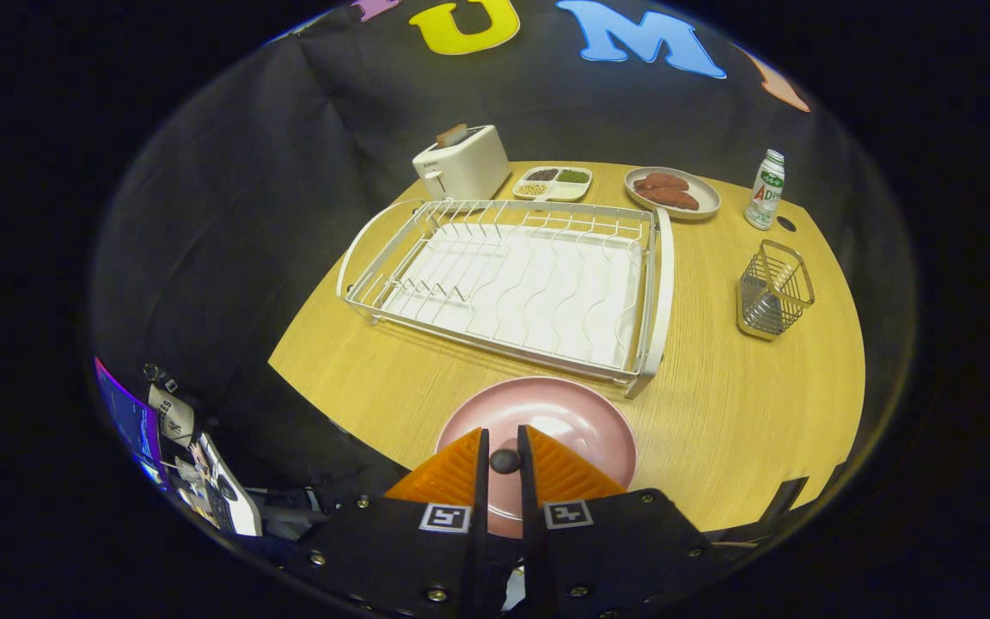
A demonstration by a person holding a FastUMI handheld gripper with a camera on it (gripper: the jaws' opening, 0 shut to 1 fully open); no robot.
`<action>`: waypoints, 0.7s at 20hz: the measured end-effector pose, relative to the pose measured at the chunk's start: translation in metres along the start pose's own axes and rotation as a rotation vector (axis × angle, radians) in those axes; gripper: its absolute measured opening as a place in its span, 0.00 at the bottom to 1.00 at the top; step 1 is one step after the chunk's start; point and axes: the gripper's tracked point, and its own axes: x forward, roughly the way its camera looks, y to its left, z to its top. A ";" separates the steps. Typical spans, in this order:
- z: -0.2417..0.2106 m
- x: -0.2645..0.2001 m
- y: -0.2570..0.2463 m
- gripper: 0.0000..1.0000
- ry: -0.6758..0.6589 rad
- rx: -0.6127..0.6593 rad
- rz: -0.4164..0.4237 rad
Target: Take the plate from the dish rack, then take the spoon from the basket and place it into the plate.
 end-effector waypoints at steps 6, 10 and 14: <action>0.012 -0.010 -0.012 0.17 -0.031 0.037 -0.002; 0.021 -0.017 -0.022 0.17 -0.056 0.070 -0.012; 0.030 -0.023 -0.031 0.17 -0.086 0.103 -0.017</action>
